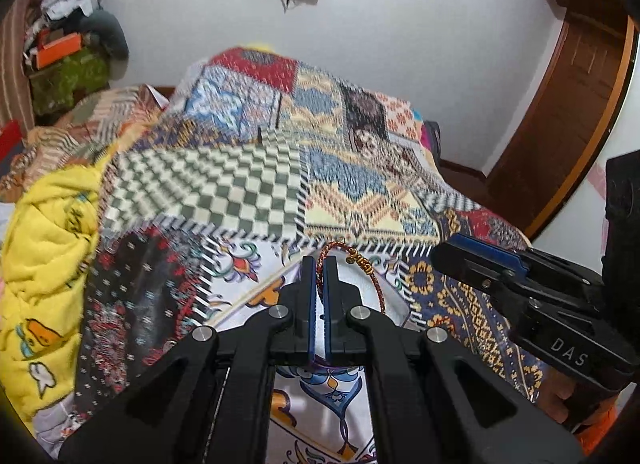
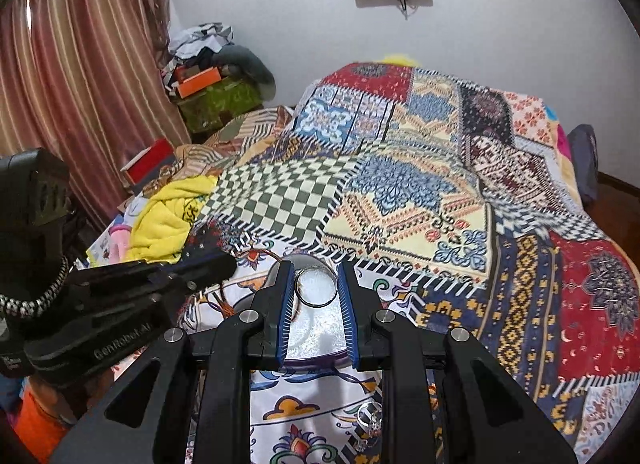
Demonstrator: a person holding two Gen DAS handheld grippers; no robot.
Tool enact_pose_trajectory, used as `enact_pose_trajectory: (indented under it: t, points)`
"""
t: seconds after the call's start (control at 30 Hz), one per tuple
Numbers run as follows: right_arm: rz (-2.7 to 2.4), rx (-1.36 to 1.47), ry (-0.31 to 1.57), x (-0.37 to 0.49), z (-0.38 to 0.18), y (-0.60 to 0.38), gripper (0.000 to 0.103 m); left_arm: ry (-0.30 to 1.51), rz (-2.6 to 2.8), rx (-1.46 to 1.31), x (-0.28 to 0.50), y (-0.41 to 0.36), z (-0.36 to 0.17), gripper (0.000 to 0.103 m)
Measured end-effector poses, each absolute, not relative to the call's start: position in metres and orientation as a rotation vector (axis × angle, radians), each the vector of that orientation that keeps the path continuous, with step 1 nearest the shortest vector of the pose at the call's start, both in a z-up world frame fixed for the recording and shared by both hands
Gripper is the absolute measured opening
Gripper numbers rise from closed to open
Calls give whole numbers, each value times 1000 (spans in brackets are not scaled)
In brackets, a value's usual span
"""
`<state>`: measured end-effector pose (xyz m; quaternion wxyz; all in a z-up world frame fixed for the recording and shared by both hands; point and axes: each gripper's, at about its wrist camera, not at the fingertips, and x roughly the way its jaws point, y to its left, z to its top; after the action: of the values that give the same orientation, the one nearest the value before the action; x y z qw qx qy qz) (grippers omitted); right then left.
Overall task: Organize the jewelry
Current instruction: 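Carry the bracelet and ring over the purple heart tin with both grippers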
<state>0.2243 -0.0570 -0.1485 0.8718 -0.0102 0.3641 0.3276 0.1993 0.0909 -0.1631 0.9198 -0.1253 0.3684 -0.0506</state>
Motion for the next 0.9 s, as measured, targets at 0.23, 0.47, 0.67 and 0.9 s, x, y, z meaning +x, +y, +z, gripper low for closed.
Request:
enact_pose_trajectory:
  t: [0.23, 0.47, 0.67, 0.9]
  points:
    - [725, -32, 825, 234, -166, -50, 20, 815, -126, -216, 213, 78, -185, 1]
    - [753, -52, 867, 240, -180, -44, 20, 845, -135, -189, 220, 74, -193, 1]
    - [770, -60, 890, 240, -186, -39, 20, 831, -106, -158, 216, 76, -187, 2]
    - [795, -101, 901, 237, -191, -27, 20, 804, -63, -151, 206, 85, -176, 3]
